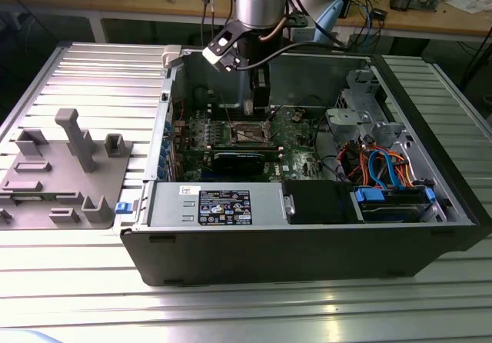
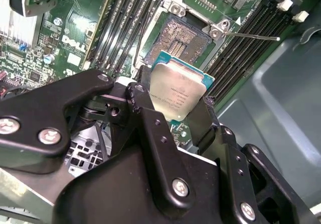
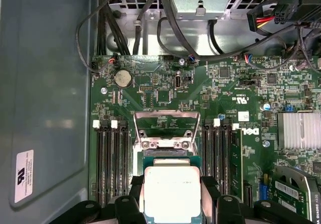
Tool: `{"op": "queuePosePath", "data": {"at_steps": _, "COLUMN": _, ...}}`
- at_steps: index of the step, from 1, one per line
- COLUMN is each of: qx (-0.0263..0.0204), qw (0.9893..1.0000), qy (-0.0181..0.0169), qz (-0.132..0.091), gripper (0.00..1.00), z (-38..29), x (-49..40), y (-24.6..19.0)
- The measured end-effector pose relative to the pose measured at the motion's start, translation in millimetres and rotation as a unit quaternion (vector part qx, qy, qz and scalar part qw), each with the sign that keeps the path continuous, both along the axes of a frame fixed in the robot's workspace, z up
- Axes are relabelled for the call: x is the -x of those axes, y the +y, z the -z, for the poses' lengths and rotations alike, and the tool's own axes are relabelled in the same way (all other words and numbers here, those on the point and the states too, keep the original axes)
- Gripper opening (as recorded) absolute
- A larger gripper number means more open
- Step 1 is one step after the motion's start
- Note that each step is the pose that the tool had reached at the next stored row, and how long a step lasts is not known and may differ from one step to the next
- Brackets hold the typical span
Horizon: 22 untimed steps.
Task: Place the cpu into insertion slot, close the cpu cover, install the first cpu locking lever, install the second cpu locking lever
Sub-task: 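Place the cpu into insertion slot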
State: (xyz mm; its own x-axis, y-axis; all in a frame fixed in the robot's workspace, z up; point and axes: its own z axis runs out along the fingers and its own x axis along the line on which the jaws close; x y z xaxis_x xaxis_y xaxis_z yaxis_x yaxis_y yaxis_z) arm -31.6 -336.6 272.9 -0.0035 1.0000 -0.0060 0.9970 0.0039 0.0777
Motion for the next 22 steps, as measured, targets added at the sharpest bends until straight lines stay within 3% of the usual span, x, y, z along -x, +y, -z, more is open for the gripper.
{"op": "queuePosePath", "data": {"at_steps": 7, "qx": 0.0, "qw": 1.0, "qy": -0.0011, "qz": -0.002, "gripper": 0.54, "z": 18.9, "x": 0.8, "y": 2.4}}
{"op": "queuePosePath", "data": {"at_steps": 15, "qx": 0.0, "qw": 1.0, "qy": -0.0014, "qz": -0.002, "gripper": 0.54, "z": 34.6, "x": 1.6, "y": 2.8}}
{"op": "queuePosePath", "data": {"at_steps": 22, "qx": 0.0, "qw": 1.0, "qy": -0.0014, "qz": -0.002, "gripper": 0.54, "z": 35.0, "x": 1.6, "y": 2.8}}
